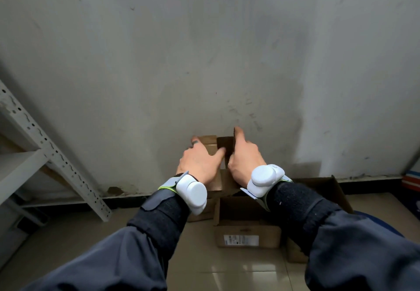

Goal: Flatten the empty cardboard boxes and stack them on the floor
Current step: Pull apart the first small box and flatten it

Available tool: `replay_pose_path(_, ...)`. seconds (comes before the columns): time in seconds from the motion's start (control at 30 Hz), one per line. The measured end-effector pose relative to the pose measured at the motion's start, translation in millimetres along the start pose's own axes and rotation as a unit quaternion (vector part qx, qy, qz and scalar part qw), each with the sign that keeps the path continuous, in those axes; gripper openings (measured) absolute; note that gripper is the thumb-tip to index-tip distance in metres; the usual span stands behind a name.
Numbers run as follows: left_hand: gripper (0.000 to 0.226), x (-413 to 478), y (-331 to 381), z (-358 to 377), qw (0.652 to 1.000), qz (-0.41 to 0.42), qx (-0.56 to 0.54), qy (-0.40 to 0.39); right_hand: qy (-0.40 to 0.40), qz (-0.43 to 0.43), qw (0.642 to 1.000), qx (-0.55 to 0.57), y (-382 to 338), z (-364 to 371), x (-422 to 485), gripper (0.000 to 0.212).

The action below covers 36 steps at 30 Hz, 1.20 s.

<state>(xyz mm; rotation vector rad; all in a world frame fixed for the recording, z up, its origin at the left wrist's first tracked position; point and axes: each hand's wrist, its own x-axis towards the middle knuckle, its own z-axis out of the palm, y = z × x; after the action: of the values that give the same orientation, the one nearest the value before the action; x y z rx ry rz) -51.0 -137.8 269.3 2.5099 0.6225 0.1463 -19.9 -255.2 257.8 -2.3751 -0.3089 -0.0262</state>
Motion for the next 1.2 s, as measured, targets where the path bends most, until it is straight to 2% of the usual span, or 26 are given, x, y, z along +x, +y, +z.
replay_pose_path(0.07, 0.103, 1, -7, 1, 0.999, -0.015, 0.027, -0.01, 0.001, -0.023, 1.0, 0.004, -1, -1, -2, 0.071)
replay_pose_path(0.1, 0.104, 2, -10, 2, 0.999, -0.019, 0.037, -0.01, 0.002, -0.034, 0.999, 0.001, -2, 0, -3, 0.071)
replay_pose_path(0.23, 0.079, 9, -13, 9, 0.999, -0.026, 0.006, -0.043, -0.014, -0.04, 0.999, -0.028, -1, 6, -7, 0.085)
replay_pose_path(0.3, 0.074, 14, -14, 9, 1.0, -0.007, 0.001, -0.022, -0.028, -0.035, 0.998, -0.044, 3, 5, -6, 0.092)
replay_pose_path(0.37, 0.081, 17, -18, 6, 0.998, 0.043, 0.031, 0.028, -0.026, -0.048, 0.998, -0.036, 7, 2, -4, 0.082)
replay_pose_path(0.47, 0.09, 19, -22, 2, 0.98, 0.1, 0.161, 0.067, -0.009, -0.092, 0.995, -0.044, 11, 1, 2, 0.054)
replay_pose_path(0.57, 0.059, 23, -25, -1, 0.966, 0.099, 0.218, 0.095, -0.022, -0.111, 0.991, -0.075, 11, 2, 4, 0.046)
replay_pose_path(0.67, 0.028, 30, -30, -4, 0.971, 0.09, 0.208, 0.074, -0.053, -0.105, 0.989, -0.095, 12, 1, 4, 0.046)
replay_pose_path(0.97, 0.014, 48, -43, -8, 0.993, 0.059, 0.093, 0.049, -0.22, -0.036, 0.959, -0.177, 13, 16, -9, 0.042)
replay_pose_path(1.07, 0.013, 50, -46, -7, 0.992, 0.065, 0.097, 0.052, -0.219, -0.035, 0.959, -0.178, 10, 16, -10, 0.038)
replay_pose_path(1.2, 0.023, 47, -50, -6, 0.982, 0.075, 0.152, 0.086, -0.166, -0.05, 0.97, -0.17, 7, 12, -11, 0.036)
